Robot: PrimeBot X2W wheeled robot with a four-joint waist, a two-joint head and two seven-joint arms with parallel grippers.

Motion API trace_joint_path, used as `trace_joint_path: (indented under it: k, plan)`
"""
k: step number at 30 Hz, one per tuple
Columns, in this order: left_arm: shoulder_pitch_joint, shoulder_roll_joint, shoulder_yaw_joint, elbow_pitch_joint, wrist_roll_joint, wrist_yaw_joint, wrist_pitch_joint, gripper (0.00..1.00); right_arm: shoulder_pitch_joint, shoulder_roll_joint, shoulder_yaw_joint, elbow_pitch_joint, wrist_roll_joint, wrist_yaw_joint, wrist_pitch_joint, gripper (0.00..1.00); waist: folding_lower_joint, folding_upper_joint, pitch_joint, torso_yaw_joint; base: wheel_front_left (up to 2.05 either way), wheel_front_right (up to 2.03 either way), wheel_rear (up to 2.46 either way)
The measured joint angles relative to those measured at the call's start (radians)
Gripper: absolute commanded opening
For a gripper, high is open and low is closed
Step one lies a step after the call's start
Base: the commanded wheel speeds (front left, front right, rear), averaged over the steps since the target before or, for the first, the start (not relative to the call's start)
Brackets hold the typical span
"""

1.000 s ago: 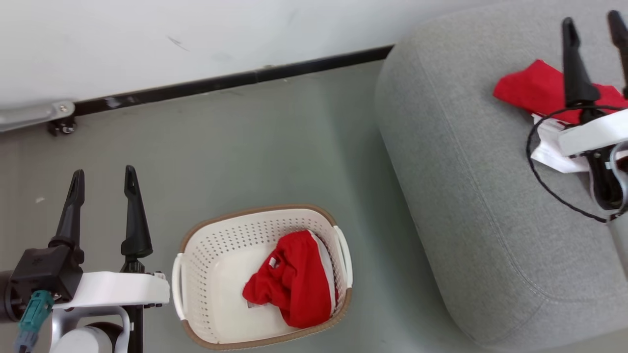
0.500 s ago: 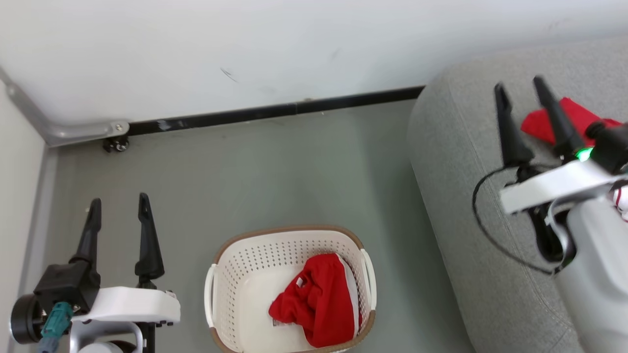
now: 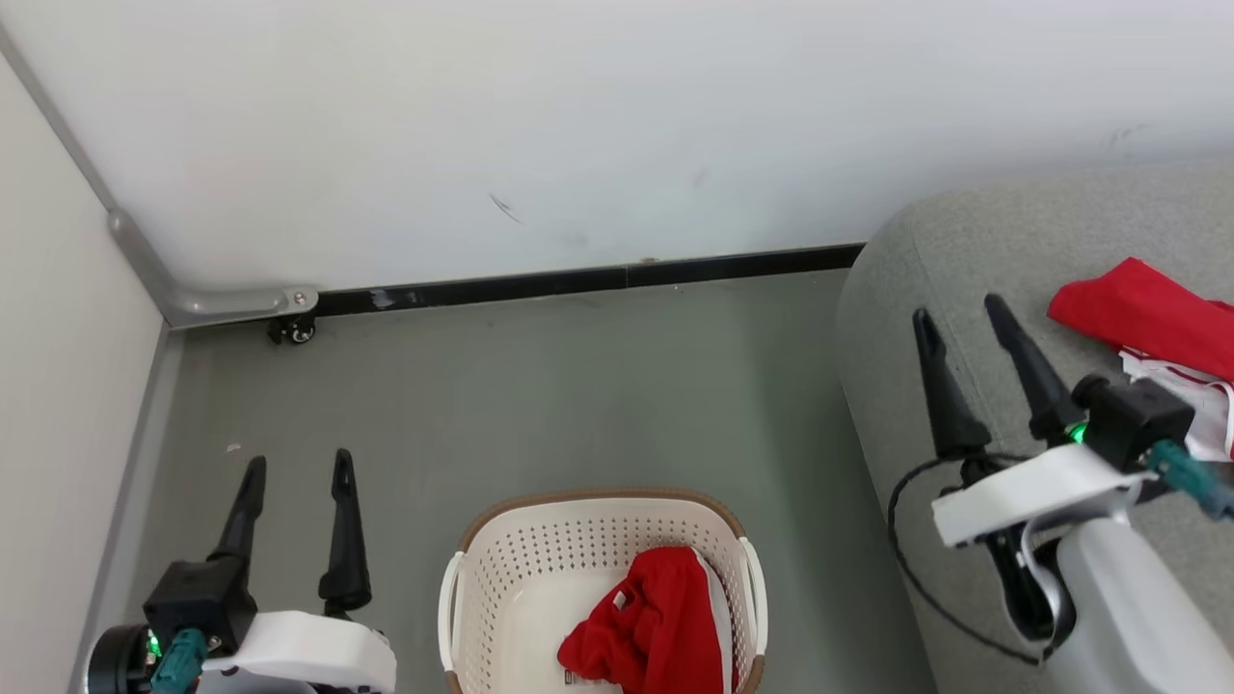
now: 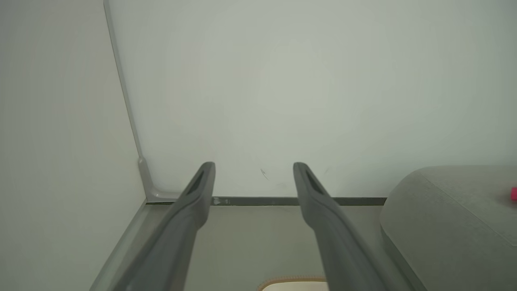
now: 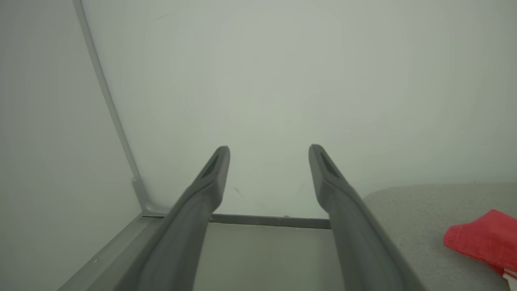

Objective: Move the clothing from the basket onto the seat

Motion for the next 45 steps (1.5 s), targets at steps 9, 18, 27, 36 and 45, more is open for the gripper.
trace_joint_path:
  k: [9, 18, 27, 36, 45]
  plan:
    - [0.01, -0.01, -0.028, 0.036, 0.0, -0.014, -0.003, 1.0, 0.138, 0.083, -0.037, -0.01, -0.044, 0.0, 0.0, 1.0, 0.0, 0.0, -0.041, 0.023, 0.0, 0.0, 0.0]
    - [0.018, -0.013, -0.041, 0.066, 0.001, -0.022, -0.003, 1.0, 0.225, 0.117, -0.045, -0.036, -0.063, 0.0, 0.02, 1.0, 0.0, 0.0, -0.067, 0.035, 0.0, 0.0, 0.0]
    - [0.027, -0.02, -0.053, 0.096, 0.001, -0.022, -0.003, 1.0, 0.293, 0.131, -0.062, -0.071, -0.09, 0.0, 0.047, 1.0, 0.0, 0.0, -0.074, 0.042, 0.0, 0.0, 0.0]
    - [0.027, -0.021, -0.055, 0.107, 0.001, -0.023, -0.006, 1.0, 0.342, 0.14, -0.068, -0.107, -0.103, 0.0, 0.074, 1.0, 0.0, 0.0, -0.074, 0.045, 0.0, 0.0, 0.0]
    - [0.027, -0.021, -0.055, 0.123, 0.001, -0.026, -0.011, 1.0, 0.37, 0.142, -0.068, -0.144, -0.107, 0.0, 0.094, 1.0, -0.0001, 0.0, -0.077, 0.044, 0.0, 0.0, 0.0]
